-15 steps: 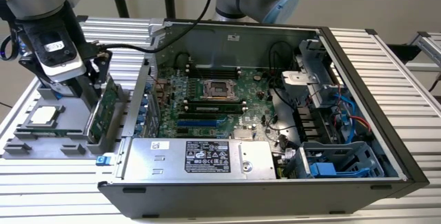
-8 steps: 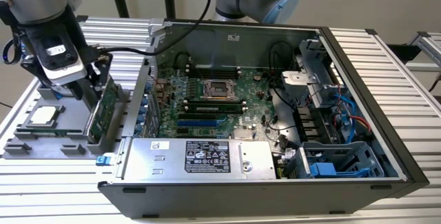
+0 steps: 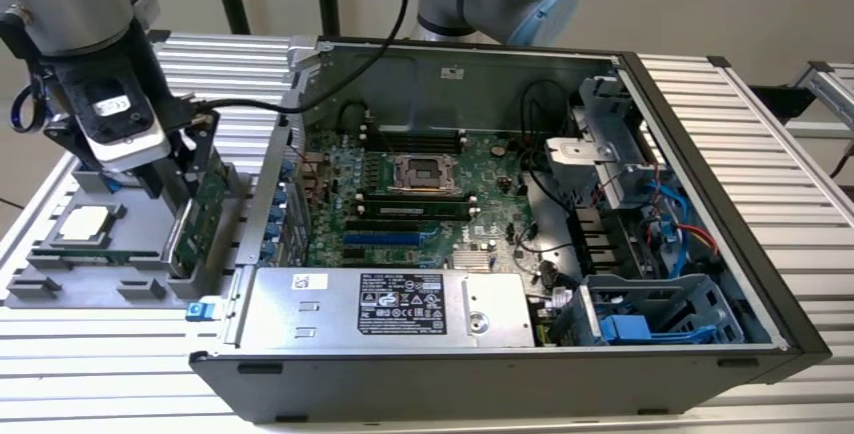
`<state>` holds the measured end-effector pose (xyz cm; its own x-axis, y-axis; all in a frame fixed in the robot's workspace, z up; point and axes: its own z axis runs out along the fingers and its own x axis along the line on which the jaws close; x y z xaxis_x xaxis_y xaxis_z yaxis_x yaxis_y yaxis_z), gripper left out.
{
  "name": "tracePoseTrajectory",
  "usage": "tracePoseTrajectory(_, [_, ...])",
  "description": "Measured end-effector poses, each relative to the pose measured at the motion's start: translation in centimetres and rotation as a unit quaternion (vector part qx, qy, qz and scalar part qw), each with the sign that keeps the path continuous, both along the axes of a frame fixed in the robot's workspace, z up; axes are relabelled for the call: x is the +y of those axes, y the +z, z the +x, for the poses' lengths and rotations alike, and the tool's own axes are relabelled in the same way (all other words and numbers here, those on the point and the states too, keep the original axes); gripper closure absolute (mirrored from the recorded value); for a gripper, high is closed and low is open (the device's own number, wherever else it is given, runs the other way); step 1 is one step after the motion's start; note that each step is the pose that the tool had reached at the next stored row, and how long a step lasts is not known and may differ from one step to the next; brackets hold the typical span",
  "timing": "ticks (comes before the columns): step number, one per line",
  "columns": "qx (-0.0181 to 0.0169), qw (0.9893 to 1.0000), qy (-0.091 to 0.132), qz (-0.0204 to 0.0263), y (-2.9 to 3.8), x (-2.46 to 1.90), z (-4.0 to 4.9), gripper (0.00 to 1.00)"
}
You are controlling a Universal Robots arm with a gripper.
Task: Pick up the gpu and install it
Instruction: 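Pick up the gpu and move the gpu toward the slot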
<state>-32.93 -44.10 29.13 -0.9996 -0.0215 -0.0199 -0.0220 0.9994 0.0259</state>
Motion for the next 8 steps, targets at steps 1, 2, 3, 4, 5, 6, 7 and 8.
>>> tracePoseTrajectory(1, [0.0000,1.0000,0.000,-0.0001,-0.08,0.00,-0.01,0.00])
tracePoseTrajectory(2, [0.0000,1.0000,0.000,-0.0002,-0.16,0.00,-0.03,0.00])
tracePoseTrajectory(3, [0.0000,1.0000,0.000,-0.0003,-0.25,0.00,-0.05,0.00])
tracePoseTrajectory(4, [0.0000,1.0000,0.000,-0.0004,-0.33,0.00,-0.06,0.00])
tracePoseTrajectory(5, [0.0000,1.0000,0.000,-0.0005,-0.41,0.00,-0.08,0.00])
tracePoseTrajectory(6, [0.0000,1.0000,0.000,-0.0006,-0.50,0.00,-0.09,0.00])
tracePoseTrajectory(7, [-0.0001,1.0000,0.000,-0.0007,-0.59,0.00,-0.11,0.00])
tracePoseTrajectory(8, [-0.0001,1.0000,0.000,-0.0009,-0.67,0.00,-0.12,0.00])
